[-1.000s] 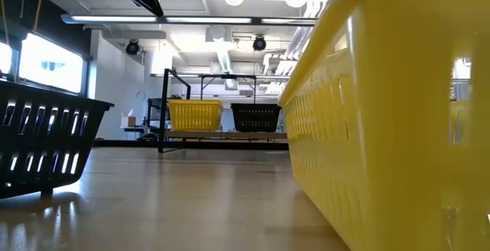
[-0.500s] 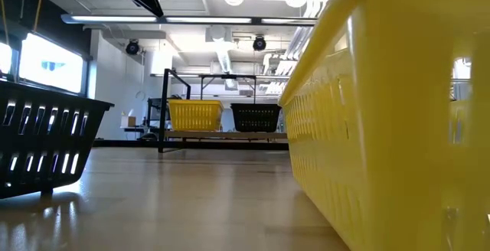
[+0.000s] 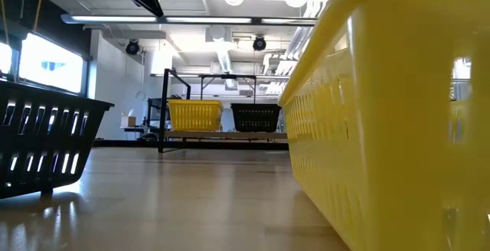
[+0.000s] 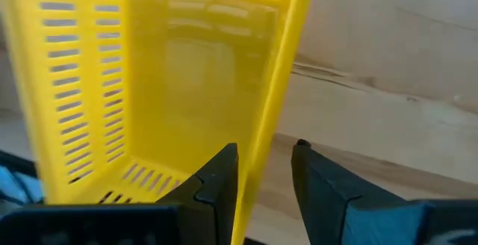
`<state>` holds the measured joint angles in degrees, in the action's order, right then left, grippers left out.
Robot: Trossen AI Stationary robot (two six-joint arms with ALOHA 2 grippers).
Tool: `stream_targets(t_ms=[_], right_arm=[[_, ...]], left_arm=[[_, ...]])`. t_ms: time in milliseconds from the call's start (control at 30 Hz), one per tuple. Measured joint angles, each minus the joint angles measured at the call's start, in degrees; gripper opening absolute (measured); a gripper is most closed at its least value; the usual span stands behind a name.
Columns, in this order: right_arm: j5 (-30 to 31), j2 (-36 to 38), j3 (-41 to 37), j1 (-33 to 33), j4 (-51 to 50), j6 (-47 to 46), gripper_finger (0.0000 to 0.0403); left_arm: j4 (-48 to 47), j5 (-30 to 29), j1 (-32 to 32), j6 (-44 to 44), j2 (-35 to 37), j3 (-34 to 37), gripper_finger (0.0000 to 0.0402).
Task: Stack baskets on shelf by color
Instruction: Stack the yellow bin on top of the yellow bin on the shelf
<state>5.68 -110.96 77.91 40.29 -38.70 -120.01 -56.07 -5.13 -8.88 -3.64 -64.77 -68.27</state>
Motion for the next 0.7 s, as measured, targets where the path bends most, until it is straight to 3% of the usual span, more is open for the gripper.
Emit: stream_targets(t_ms=[133, 300, 700], right_arm=[[-0.16, -0.81, 0.0, 0.0, -0.01, 0.0, 0.0081], [-0.14, -0.81, 0.0, -0.63, 0.08, 1.8, 0.001], [5.03, 3.9, 0.0, -6.06, 0.37, 12.53, 0.0002]], left_arm=[[0.01, 0.0, 0.0, -0.2, 0.0, 0.0, 0.0142], [0.02, 0.01, 0.0, -1.07, 0.0, 0.0, 0.0142], [0.02, -0.07, 0.0, -1.07, 0.0, 0.0, 0.0142]])
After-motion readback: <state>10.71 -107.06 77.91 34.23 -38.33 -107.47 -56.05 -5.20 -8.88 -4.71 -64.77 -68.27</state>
